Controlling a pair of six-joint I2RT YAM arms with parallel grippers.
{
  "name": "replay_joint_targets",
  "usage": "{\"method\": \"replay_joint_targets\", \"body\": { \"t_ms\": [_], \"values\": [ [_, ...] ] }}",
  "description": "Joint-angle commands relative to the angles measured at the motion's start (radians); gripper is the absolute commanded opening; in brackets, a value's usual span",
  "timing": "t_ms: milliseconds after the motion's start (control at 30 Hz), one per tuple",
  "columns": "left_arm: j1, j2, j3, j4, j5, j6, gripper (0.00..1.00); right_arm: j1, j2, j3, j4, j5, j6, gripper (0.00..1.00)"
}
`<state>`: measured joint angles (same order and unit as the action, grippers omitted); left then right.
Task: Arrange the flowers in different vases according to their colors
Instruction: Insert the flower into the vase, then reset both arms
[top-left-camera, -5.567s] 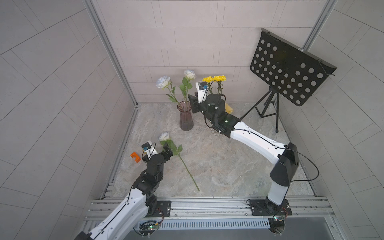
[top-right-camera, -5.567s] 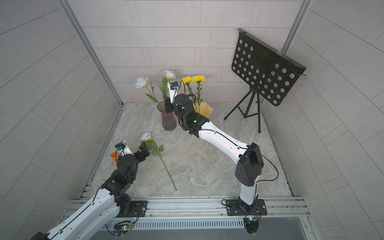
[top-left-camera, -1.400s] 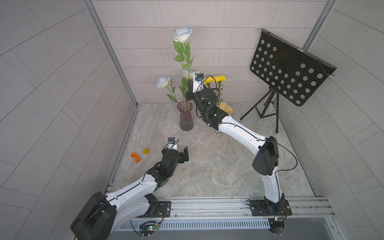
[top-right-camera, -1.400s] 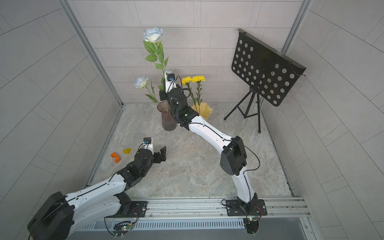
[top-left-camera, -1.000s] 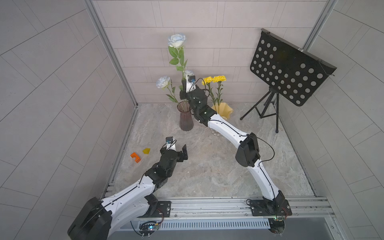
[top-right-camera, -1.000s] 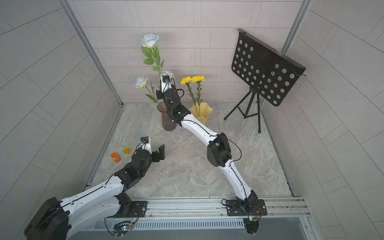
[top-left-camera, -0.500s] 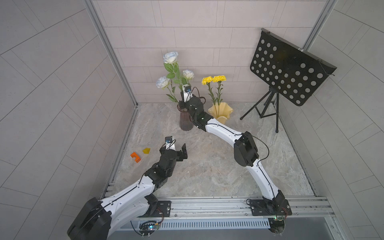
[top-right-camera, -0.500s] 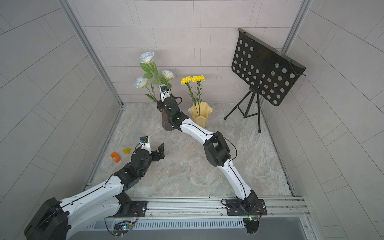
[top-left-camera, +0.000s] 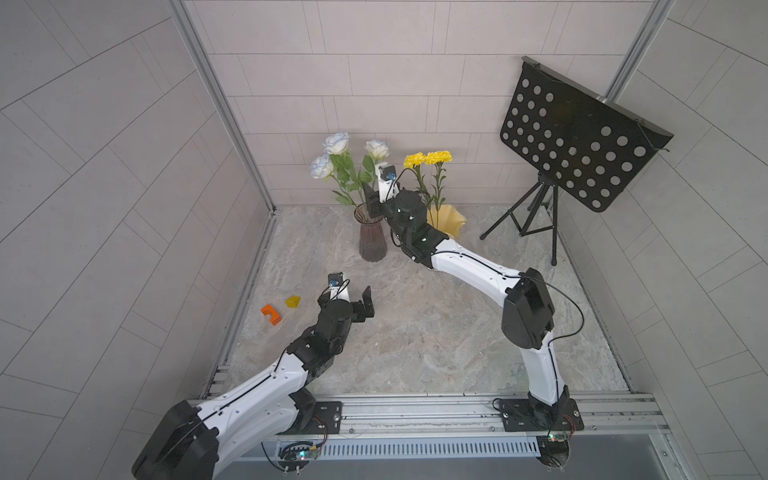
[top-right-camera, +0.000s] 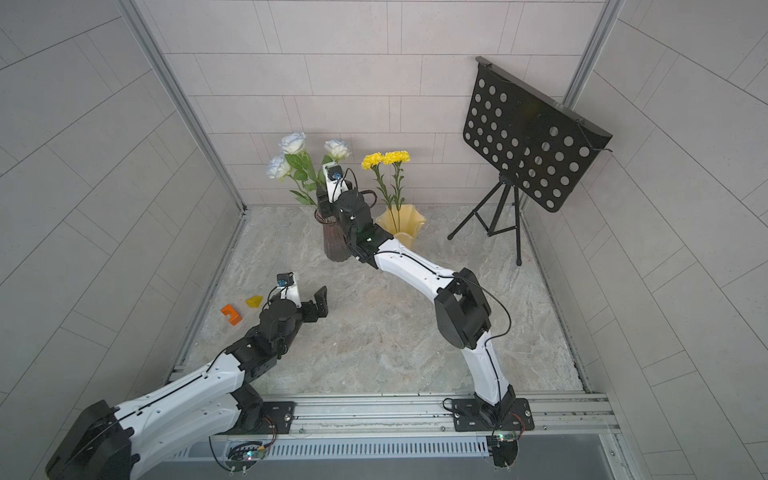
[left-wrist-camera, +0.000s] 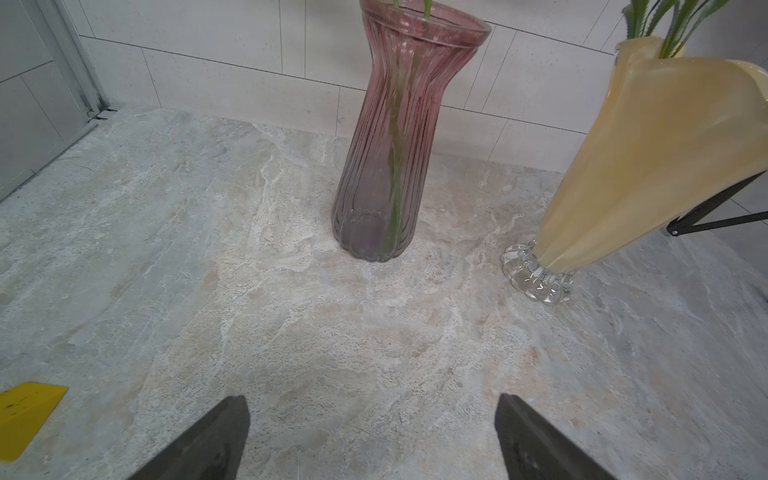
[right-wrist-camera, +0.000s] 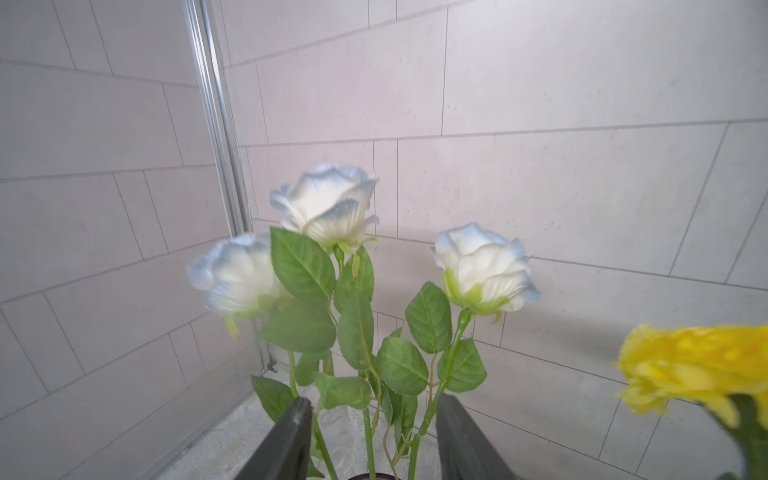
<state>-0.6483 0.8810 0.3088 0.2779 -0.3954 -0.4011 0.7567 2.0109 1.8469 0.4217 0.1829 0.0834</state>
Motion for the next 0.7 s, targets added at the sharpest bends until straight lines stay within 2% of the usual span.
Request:
{"method": "replay_joint_targets", "body": {
  "t_ms": [0, 133, 300, 400, 467, 567, 667],
  "values": [
    [-0.002, -0.033, -0.010, -0.042, -0.043, -0.031, 1.00, 0.029, -0.146, -0.094, 0.022, 0.005, -0.031, 0.58],
    [-0.001, -0.057, 0.001, -0.114, -0.108, -0.092, 1.00, 0.045, -0.339, -0.279, -0.074, 0.038, -0.029, 0.69],
    [-0.001, -0.059, -0.005, -0.124, -0.151, -0.156, 1.00, 0.047, -0.613, -0.668, -0.196, 0.132, 0.003, 0.81],
    [-0.002, -0.041, -0.004, -0.119, -0.160, -0.192, 1.00, 0.046, -0.754, -0.984, -0.157, 0.133, -0.013, 0.81],
    [-0.001, -0.025, 0.005, -0.130, -0.164, -0.222, 1.00, 0.046, -0.843, -1.137, -0.142, 0.164, -0.011, 0.82],
    [-0.001, 0.001, 0.029, -0.173, -0.185, -0.270, 1.00, 0.042, -0.982, -1.299, -0.210, 0.308, 0.016, 0.85],
    [-0.001, 0.028, 0.049, -0.197, -0.197, -0.284, 1.00, -0.008, -1.099, -1.386, -0.227, 0.367, 0.001, 0.87]
  ]
}}
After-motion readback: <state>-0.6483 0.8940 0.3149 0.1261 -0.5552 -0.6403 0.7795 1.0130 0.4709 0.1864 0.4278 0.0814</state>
